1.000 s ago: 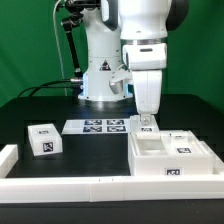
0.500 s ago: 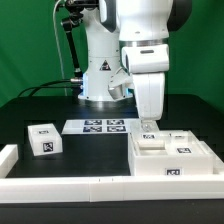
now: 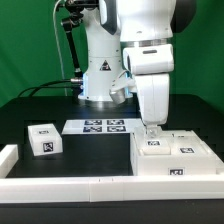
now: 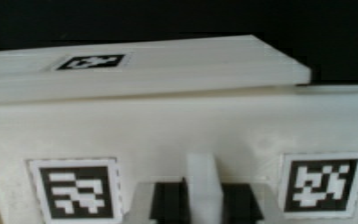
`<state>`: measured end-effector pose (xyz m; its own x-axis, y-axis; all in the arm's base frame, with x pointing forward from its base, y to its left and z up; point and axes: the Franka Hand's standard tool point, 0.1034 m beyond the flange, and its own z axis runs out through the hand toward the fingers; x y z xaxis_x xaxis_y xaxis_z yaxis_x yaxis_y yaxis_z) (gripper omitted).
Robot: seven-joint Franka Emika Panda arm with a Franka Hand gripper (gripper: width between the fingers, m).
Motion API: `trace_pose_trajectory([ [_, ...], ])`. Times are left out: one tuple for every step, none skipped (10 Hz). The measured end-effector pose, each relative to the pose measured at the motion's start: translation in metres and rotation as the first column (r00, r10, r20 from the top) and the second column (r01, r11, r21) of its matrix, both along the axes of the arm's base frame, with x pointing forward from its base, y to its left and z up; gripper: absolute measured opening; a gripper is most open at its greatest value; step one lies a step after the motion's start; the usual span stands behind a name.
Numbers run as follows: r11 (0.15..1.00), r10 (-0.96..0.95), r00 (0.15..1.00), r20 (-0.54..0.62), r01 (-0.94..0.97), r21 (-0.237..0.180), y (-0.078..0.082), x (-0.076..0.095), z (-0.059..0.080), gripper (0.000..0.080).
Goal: Assemble cabinet
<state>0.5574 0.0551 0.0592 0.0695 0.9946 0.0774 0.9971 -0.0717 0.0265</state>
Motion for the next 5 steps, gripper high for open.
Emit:
trace_pose_trajectory([
  [1.000, 0.012, 1.000, 0.008, -0.012, 0.003, 0.000, 0.007, 0.000, 0.0069],
  [1.000, 0.020, 1.000, 0.016, -0.020, 0.006, 0.000, 0.014, 0.000, 0.0069],
  [1.000, 0.024, 0.999, 0.022, -0.024, 0.009, 0.000, 0.022, 0.000, 0.0069],
  [1.000, 0.026, 1.000, 0.010, -0.026, 0.008, 0.000, 0.022, -0.001, 0.0071],
  [1.000, 0.026, 1.000, 0.010, -0.026, 0.008, 0.000, 0.022, -0.001, 0.0071],
])
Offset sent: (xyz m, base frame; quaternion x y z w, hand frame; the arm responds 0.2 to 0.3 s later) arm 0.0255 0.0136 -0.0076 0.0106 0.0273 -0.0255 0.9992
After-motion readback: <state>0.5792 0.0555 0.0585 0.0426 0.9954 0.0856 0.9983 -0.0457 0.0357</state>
